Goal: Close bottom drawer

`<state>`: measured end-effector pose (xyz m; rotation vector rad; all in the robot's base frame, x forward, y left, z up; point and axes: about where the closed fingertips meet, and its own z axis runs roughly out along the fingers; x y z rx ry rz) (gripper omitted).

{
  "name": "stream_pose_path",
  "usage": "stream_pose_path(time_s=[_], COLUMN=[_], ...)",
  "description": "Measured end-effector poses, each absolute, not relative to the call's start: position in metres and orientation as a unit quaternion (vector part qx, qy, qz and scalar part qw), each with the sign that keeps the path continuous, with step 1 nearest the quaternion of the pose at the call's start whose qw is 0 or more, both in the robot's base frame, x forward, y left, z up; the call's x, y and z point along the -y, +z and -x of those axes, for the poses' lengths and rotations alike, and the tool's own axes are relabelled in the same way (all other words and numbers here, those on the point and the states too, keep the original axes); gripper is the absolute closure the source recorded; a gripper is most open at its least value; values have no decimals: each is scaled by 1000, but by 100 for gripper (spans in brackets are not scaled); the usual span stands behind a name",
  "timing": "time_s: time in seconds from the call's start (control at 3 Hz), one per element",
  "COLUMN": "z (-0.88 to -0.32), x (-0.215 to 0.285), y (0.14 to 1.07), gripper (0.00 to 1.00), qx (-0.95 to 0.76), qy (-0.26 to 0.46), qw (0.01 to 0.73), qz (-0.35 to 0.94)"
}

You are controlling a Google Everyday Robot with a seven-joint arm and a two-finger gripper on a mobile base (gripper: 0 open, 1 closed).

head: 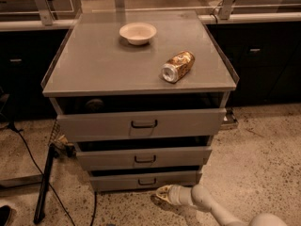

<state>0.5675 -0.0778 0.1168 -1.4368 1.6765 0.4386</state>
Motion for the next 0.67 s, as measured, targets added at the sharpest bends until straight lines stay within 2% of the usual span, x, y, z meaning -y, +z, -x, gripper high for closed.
stream_pose_path(time_s=[0.33, 0.67], z=[-531, -526], x=[101, 98], y=[132, 133], gripper=[100, 83], qx=[-694, -698], qy=[228, 239], qw=[378, 370], qz=[569, 565])
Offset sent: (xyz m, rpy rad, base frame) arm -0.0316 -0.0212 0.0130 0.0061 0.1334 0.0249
